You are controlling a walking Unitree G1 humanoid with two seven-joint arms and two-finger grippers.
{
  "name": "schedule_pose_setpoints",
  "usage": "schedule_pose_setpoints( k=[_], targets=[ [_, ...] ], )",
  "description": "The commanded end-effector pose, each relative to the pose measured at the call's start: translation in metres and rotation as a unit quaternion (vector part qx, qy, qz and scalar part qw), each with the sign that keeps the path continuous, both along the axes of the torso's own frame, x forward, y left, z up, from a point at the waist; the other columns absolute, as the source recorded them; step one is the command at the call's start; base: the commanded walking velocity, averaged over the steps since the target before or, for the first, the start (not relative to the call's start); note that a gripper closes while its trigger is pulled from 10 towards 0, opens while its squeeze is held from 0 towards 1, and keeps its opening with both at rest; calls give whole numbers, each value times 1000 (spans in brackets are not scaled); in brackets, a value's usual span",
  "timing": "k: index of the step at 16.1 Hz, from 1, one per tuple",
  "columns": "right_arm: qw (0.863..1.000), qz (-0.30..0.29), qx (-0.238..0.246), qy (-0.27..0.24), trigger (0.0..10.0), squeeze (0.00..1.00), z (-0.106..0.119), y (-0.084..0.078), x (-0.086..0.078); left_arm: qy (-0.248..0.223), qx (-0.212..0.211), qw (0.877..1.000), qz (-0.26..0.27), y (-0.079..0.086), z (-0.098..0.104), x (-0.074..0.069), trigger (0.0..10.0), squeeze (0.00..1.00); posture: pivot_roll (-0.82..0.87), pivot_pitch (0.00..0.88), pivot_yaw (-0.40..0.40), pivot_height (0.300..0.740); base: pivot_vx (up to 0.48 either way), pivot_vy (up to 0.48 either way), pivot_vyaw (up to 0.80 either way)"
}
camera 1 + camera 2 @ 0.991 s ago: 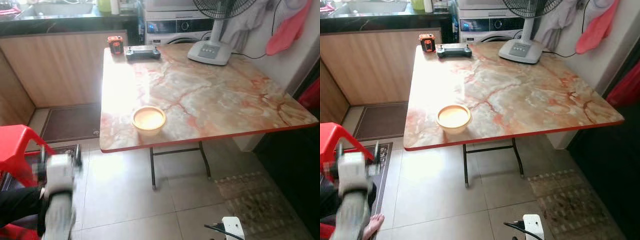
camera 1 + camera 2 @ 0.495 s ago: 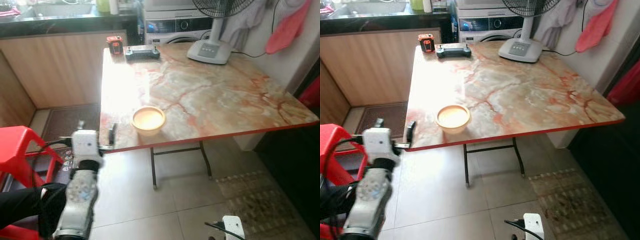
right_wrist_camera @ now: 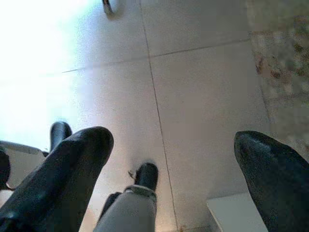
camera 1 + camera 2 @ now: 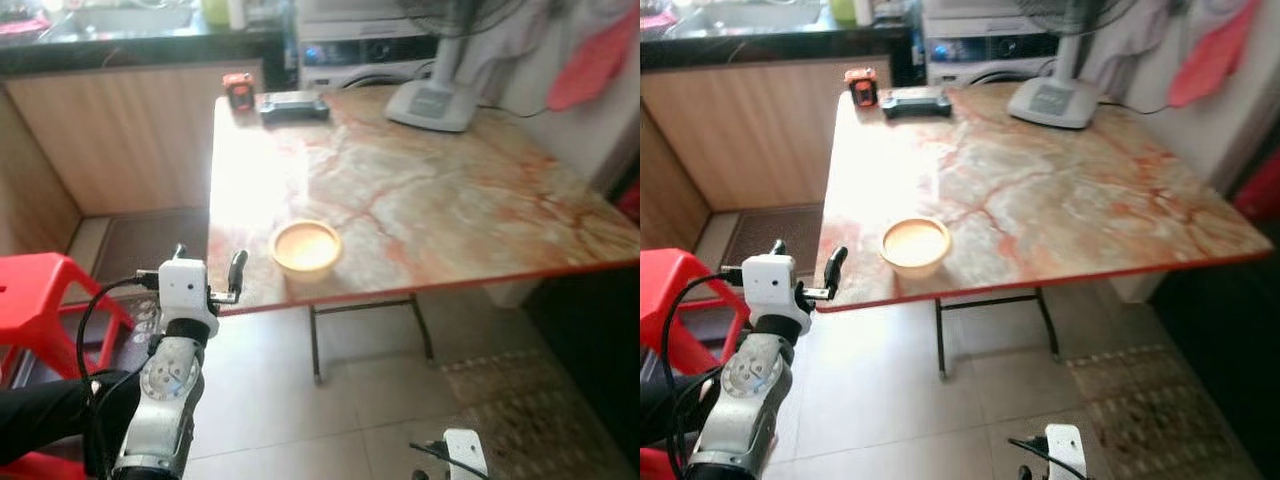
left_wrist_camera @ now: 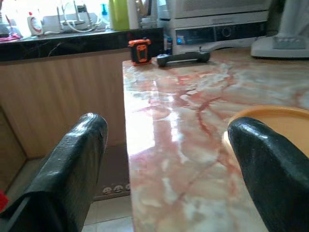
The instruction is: Restocking fridge
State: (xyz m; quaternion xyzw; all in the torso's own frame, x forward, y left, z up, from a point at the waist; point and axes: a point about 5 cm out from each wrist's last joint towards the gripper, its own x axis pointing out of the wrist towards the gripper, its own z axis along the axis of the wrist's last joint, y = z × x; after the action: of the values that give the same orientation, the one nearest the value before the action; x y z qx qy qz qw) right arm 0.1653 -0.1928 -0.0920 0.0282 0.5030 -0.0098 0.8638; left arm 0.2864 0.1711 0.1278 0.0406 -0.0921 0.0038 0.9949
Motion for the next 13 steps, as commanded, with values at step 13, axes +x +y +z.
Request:
schedule_pose_setpoints(
  k=[13],
  targets=[
    [1000, 2, 1, 1, 10000, 0, 0, -2, -2, -10, -13, 1000, 13, 0, 7, 0, 10000, 0, 27, 0, -14, 740, 213, 0, 0]
  ],
)
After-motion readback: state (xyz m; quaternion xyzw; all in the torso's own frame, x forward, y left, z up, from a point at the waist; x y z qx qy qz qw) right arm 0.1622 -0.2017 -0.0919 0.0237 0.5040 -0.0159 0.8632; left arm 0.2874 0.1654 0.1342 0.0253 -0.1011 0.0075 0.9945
